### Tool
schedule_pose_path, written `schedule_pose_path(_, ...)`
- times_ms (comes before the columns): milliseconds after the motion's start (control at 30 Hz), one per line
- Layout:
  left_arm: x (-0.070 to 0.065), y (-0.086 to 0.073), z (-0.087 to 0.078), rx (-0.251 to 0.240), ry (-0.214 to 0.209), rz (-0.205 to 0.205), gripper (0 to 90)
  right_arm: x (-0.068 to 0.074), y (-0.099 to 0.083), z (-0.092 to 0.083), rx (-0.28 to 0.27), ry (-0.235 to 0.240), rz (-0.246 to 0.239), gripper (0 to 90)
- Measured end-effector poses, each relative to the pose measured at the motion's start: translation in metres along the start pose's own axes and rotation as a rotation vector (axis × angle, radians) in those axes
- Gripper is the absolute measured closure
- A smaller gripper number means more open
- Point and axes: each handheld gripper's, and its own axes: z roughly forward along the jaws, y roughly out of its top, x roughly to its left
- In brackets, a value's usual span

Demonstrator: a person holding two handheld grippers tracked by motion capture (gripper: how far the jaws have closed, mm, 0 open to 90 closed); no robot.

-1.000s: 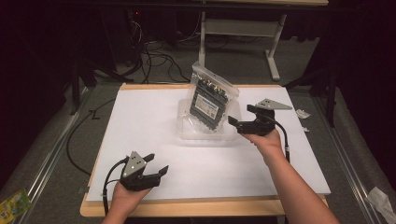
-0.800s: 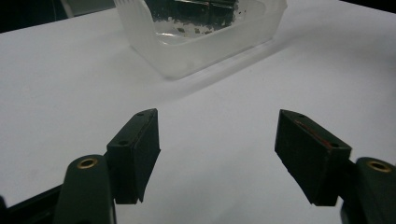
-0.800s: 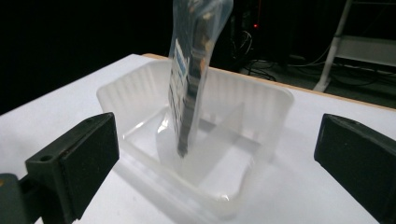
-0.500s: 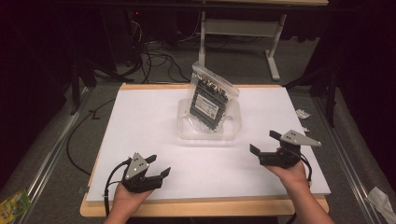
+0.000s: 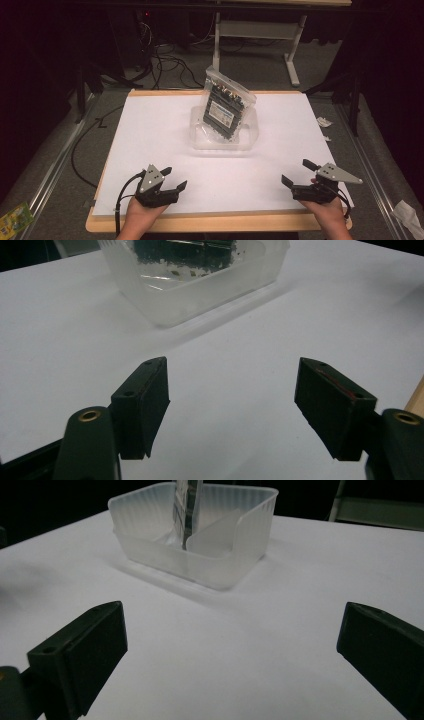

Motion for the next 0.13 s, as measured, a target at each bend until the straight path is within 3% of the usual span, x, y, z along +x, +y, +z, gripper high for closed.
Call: schedule_pose_path(133,0.0018,-0.0016,0.0017,0.013,0.002,-0.003,29.9,-0.0011,-0.0034,0.0047,0.011,0.009,0.014,0.0)
